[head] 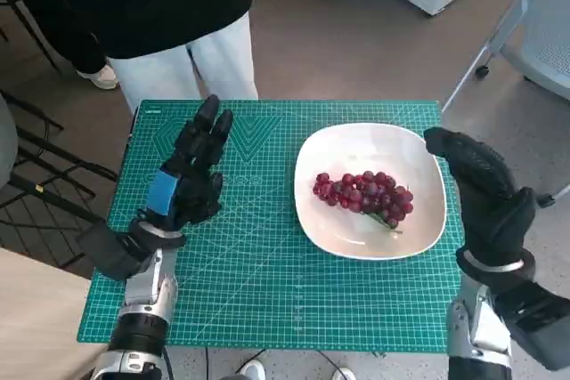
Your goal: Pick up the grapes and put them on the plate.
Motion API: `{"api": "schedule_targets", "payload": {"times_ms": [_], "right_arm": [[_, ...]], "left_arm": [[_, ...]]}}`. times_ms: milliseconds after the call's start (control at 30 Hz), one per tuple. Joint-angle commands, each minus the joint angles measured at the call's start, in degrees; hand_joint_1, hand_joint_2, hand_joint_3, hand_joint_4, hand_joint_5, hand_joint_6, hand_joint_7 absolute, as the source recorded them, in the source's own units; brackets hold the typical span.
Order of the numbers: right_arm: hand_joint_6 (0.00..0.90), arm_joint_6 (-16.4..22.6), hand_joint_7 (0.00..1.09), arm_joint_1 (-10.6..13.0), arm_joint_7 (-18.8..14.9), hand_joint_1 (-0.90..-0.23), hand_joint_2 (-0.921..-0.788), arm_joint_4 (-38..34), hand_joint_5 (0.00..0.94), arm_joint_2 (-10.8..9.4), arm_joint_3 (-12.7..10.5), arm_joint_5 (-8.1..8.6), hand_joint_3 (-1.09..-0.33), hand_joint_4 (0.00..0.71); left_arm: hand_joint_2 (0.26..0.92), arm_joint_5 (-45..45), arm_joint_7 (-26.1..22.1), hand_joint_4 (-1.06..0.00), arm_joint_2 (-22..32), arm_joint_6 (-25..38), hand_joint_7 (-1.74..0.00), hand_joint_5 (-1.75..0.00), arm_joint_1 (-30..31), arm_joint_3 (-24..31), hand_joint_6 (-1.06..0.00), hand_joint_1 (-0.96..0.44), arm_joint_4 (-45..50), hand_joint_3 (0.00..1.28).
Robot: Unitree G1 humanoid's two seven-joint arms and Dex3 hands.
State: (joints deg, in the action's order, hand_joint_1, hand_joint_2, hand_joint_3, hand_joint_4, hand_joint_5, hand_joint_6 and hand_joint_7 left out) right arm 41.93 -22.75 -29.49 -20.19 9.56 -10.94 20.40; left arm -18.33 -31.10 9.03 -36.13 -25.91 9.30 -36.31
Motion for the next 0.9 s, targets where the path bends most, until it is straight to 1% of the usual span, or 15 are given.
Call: {"api": "schedule_targets", "payload": {"times_ms": [33, 467, 767, 900], "right_arm": [[-0.001, -1.0, 0.33, -0.5, -0.9, -0.528, -0.921, -1.6, 0.003, 0.4, 0.1, 0.78, -0.668, 0.148], [-0.001, -1.3, 0.32, -1.3, -1.4, -0.531, -0.921, -2.3, 0.001, 0.4, 0.0, 0.99, -0.669, 0.145], [-0.001, -0.9, 0.32, -1.9, -1.8, -0.532, -0.921, -3.2, 0.002, 0.6, -0.2, 0.76, -0.665, 0.148], [-0.001, -0.7, 0.33, -2.2, -2.0, -0.534, -0.921, -3.7, 0.003, 0.7, -0.3, 0.79, -0.662, 0.150]], "left_arm": [[0.921, 0.1, 0.2, -0.12, -0.1, -0.3, -0.05, -0.01, 1.1, 0.6, -0.20, -0.70, 0.5, 0.60], [0.921, -0.5, 0.4, -0.13, -0.4, 1.3, -0.04, -0.01, 1.9, 1.0, -0.20, -0.70, 1.4, 0.57], [0.921, -0.7, 0.2, -0.14, -0.3, 2.4, -0.04, -0.01, 2.3, 1.1, -0.22, -0.70, 1.8, 0.55], [0.921, -1.3, -0.1, -0.14, -0.4, 3.3, -0.04, -0.01, 2.6, 1.3, -0.22, -0.69, 2.3, 0.52]]}}
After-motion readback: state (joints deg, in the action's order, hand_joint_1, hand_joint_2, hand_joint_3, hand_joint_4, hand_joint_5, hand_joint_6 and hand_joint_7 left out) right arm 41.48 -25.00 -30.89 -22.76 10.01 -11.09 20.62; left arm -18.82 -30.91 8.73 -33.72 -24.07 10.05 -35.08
